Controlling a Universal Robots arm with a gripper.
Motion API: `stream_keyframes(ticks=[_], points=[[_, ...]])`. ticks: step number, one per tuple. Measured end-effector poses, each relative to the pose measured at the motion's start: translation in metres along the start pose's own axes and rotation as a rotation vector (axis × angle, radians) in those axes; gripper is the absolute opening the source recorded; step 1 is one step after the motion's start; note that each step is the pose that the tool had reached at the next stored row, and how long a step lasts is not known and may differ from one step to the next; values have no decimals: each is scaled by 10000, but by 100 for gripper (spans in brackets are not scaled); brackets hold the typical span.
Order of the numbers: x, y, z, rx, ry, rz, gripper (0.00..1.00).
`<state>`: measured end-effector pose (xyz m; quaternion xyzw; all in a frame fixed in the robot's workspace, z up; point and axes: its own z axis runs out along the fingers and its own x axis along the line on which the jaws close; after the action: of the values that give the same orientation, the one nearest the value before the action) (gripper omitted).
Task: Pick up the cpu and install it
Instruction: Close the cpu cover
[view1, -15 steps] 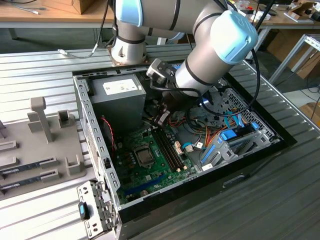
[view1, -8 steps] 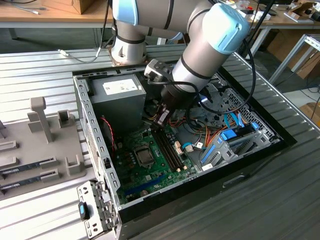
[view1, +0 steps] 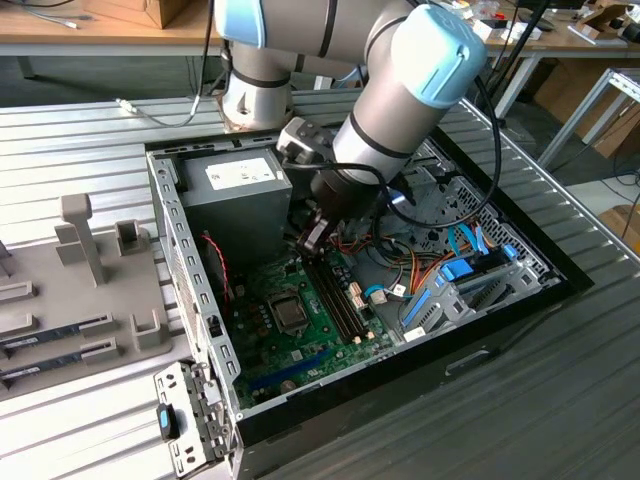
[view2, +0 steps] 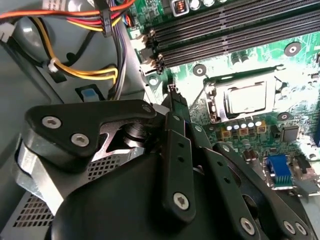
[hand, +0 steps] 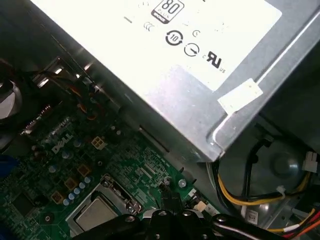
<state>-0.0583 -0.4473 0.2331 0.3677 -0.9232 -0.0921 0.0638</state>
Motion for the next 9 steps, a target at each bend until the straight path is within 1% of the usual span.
stream_keyframes(ticks=[6,8,9], points=[[31,-20,-3,6,25,-110,11],[48,-37,-6,6,28,-129,11],[67,-56,-9,7,30,-135,11]])
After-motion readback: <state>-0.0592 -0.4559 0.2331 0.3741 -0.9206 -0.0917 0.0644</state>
